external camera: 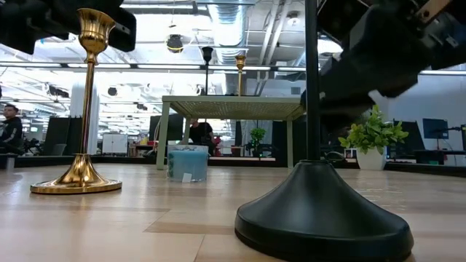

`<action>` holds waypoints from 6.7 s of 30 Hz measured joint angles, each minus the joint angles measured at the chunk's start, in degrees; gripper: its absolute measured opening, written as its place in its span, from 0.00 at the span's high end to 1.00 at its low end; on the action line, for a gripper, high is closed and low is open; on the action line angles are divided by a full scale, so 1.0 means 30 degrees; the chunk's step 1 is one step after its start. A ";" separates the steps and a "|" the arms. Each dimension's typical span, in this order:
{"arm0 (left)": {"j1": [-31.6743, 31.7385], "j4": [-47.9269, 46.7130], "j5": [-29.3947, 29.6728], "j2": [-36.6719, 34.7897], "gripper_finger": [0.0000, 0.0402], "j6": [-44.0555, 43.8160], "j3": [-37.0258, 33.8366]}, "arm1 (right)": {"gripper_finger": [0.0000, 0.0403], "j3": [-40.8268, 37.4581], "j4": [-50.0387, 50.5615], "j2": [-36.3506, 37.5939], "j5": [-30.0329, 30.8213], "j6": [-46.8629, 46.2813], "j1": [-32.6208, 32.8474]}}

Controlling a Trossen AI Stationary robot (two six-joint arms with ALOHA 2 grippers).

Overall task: Pick & Place candle stick holders
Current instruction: Put the black candle holder on the shelf aligned with the black candle holder

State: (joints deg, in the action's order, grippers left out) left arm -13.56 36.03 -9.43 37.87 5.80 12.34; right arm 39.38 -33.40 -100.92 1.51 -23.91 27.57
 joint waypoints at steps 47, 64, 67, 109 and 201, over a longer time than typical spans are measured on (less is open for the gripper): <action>0.0008 0.0146 0.0142 0.0000 0.98 -0.0007 0.0000 | 0.56 0.2819 -0.0100 -0.0555 -0.0056 -0.0050 0.1697; 0.0008 0.0152 0.0138 0.0007 0.99 -0.0007 0.0000 | 0.61 0.3978 -0.0192 -0.2383 -0.0806 -0.0107 0.1490; 0.0008 0.0152 0.0138 0.0007 0.98 -0.0007 0.0000 | 0.65 0.4152 -0.0184 -0.2633 -0.1108 0.0085 0.1479; 0.0250 0.2716 0.4634 0.2526 0.75 0.1507 0.0015 | 1.00 0.5809 0.6694 0.4136 0.1448 0.9444 -0.4169; 0.6694 0.4152 0.7299 0.6987 0.97 0.0489 0.3764 | 0.92 0.8285 1.4568 0.5397 0.3023 0.9521 -0.4269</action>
State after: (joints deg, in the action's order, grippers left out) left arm 6.52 48.49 12.47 58.83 7.27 23.63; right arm 64.23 10.31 -84.73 10.58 4.66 14.77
